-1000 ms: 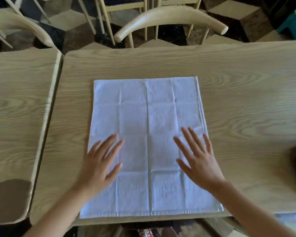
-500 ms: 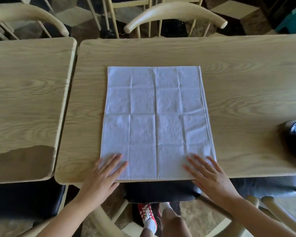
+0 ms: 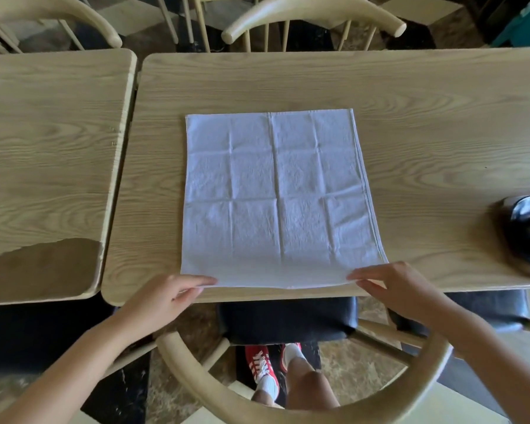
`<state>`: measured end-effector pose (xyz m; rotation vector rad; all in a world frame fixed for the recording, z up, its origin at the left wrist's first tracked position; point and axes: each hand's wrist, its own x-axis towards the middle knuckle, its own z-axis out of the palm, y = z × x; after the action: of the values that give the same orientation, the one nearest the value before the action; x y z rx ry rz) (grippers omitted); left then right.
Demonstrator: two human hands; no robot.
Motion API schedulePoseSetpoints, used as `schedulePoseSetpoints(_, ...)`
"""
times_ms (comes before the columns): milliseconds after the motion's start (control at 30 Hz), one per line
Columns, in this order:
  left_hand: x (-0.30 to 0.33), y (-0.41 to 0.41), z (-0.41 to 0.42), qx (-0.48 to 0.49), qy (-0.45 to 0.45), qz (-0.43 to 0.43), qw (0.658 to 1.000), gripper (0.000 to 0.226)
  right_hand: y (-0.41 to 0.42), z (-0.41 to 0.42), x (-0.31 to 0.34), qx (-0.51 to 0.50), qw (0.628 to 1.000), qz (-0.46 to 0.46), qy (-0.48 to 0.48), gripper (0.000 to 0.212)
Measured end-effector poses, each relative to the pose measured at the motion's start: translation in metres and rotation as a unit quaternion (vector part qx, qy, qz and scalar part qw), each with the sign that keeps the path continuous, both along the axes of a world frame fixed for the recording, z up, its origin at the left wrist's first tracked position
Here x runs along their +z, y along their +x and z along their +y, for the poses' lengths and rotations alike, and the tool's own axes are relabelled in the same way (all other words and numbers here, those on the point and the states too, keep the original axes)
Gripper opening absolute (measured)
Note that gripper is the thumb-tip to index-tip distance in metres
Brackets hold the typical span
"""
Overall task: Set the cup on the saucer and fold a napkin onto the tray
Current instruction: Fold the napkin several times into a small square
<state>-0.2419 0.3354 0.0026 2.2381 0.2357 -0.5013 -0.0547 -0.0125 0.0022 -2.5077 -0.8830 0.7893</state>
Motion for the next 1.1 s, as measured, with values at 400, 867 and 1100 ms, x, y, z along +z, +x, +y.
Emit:
schedulePoseSetpoints(400, 0.062, 0.031, 0.033, -0.082, -0.183, 0.200, 0.959, 0.027, 0.034, 0.005, 0.074, 0.028, 0.992, 0.121, 0.007, 0.032)
schedulePoseSetpoints(867, 0.001, 0.123, 0.076, 0.117, 0.160, -0.096, 0.975, 0.011, 0.149, 0.114, 0.012, 0.078, 0.991, -0.099, 0.035, 0.008)
schedulePoseSetpoints(1100, -0.034, 0.129, 0.086, 0.072, 0.173, -0.108, 0.976, 0.013, 0.168, 0.128, -0.026, 0.083, 0.988, -0.127, -0.041, 0.011)
